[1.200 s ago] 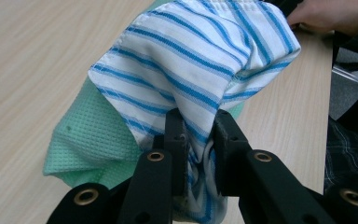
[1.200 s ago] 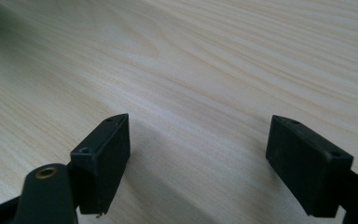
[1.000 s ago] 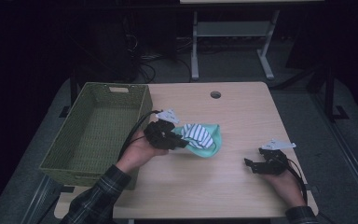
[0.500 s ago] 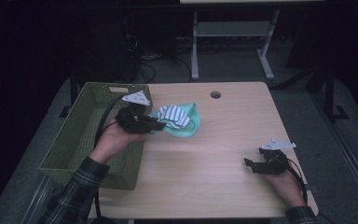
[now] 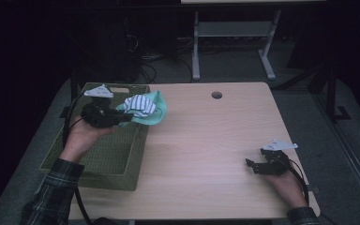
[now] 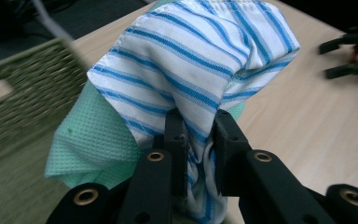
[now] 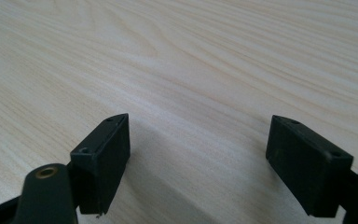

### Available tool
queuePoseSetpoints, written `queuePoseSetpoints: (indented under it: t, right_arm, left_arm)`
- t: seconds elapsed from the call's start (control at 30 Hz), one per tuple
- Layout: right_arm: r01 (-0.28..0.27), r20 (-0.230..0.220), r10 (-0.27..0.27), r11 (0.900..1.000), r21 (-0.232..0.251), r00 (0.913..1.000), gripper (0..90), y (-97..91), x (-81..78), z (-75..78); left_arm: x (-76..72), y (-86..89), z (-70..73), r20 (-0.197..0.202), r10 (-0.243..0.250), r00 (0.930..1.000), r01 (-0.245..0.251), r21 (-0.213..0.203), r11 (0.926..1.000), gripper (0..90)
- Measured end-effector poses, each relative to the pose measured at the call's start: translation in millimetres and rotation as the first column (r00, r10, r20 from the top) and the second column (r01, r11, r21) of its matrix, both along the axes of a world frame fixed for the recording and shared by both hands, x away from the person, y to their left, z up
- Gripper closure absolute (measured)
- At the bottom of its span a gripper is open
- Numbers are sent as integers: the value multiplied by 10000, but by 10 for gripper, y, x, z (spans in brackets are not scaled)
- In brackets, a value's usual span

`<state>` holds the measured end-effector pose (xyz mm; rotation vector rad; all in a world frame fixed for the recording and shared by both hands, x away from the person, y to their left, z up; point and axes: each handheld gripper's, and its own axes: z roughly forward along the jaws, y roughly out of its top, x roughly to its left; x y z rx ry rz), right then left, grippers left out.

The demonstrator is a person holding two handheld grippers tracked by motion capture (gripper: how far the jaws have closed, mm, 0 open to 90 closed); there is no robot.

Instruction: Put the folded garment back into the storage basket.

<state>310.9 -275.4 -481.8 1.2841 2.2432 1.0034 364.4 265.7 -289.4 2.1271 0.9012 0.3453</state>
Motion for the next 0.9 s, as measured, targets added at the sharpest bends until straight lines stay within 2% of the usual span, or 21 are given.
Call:
queuePoseSetpoints:
  t: [0.07, 0.17, 0.33, 0.4, 0.53, 0.57, 0.63, 0.73, 0.9]
  right_arm:
    - [1, -4, -1, 10000, -3, 10000, 215, 0, 0, 0]
    - [-6, 16, 6, 10000, -4, 10000, 215, -1, 1, -1]
    - [-9, 12, 9, 10000, -13, 10000, 215, -1, 1, 0]
    - [1, 10, -1, 10000, -5, 10000, 215, -1, 1, 0]
    - [22, -3, -22, 10000, -3, 10000, 215, -1, 0, 0]
    - [38, -17, -38, 10000, 0, 10000, 215, 0, -1, 0]
    - [37, -16, -37, 10000, -2, 10000, 215, -1, -1, 0]
    - [40, -15, -40, 10000, 1, 10000, 215, 0, -1, 1]
    - [56, -18, -56, 10000, 0, 10000, 215, -1, -1, 0]
  left_arm:
    - [5, 102, -48, -48, 327, 9995, -327, -8, 9995, 775]
    - [8, 220, -115, 52, 703, 9975, -704, 217, 9973, 775]
    - [19, 438, -273, -103, 1540, 9880, -1538, 218, 9879, 775]
    - [23, 511, -352, -225, 1729, 9847, -1722, 290, 9846, 775]
    - [34, 619, -513, -334, 1980, 9796, -1962, 516, 9792, 774]
    - [40, 642, -569, -373, 2045, 9782, -2015, 728, 9768, 774]
    - [51, 666, -652, -486, 2074, 9771, -2029, 834, 9756, 773]
    - [76, 691, -786, -653, 2111, 9753, -2023, 1205, 9719, 773]
    - [122, 700, -937, -982, 2109, 9726, -1948, 1518, 9690, 769]
